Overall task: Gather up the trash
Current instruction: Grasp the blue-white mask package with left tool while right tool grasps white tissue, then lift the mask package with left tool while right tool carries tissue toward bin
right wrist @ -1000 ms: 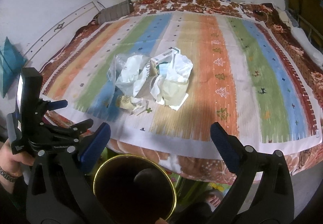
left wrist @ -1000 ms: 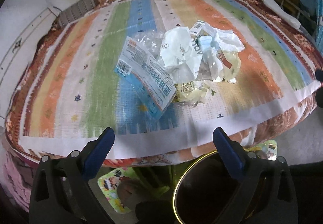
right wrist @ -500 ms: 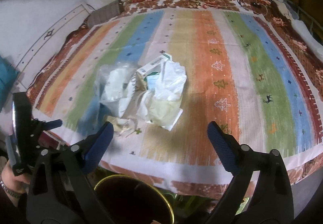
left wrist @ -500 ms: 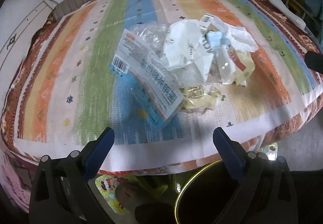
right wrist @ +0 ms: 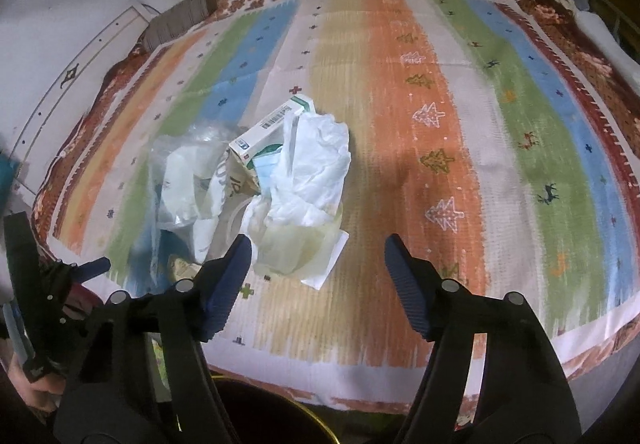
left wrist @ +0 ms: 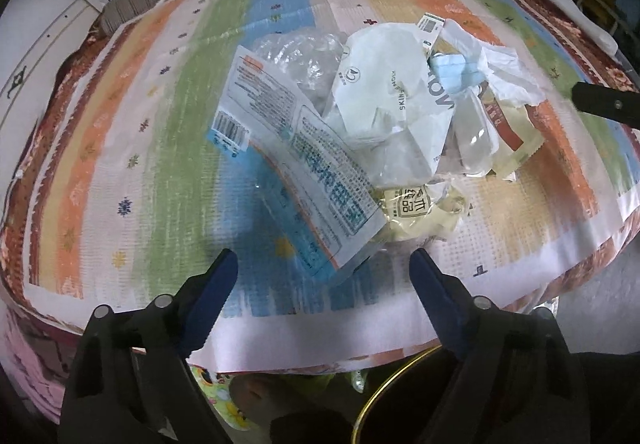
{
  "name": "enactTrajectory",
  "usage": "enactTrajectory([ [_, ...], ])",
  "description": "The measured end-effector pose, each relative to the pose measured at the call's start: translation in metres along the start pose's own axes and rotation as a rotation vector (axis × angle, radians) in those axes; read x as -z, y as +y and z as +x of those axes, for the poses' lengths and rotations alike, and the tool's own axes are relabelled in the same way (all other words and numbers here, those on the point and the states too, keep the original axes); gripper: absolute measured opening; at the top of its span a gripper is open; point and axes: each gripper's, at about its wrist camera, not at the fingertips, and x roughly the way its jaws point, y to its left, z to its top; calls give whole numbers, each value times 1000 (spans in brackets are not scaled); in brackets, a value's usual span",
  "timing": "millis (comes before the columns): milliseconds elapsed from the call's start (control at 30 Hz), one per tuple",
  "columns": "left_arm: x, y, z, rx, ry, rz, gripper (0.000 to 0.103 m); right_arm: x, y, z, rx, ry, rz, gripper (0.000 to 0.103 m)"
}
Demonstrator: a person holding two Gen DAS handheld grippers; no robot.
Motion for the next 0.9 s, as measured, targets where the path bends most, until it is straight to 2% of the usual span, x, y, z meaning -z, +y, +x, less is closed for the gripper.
enactTrajectory([
  [67, -3, 1, 2, 4, -6, -13, 77, -6, -3, 5, -3, -3, 2, 52],
  [133, -5, 1, 6, -4, -9, -9, 72, -10, -7, 12, -17, 10, 29, 50],
  [200, -7, -1, 7, -21, -21, -2, 62, -14, -11, 22, -38, 33, 48, 47],
  [333, -10, -6, 12, -45, -34, 13, 61, -19, -10, 37, -21, 53, 25, 40],
  [400, -10, -6, 16, -50, -29, 9, 53, -20, -10, 43, -23, 61, 19, 34],
  [467, -11, -5, 19, -48, -27, -2, 34, -22, -8, 48, -30, 68, 13, 24],
  [500, -11, -4, 19, -44, -27, -7, 19, -22, -7, 48, -32, 69, 8, 21],
  [533, -12, -3, 20, -35, -26, -15, 13, -22, -5, 49, -32, 70, -3, 14],
  [600, -13, 1, 19, -26, -26, -32, 3, -22, -1, 48, -30, 64, -29, 9],
  [733, -16, 13, 13, -7, -24, -87, 1, -23, 3, 40, -37, 35, -53, 2],
  [900, -20, 30, -2, 45, -30, -159, 0, -26, 10, 21, -52, -3, -77, 2],
])
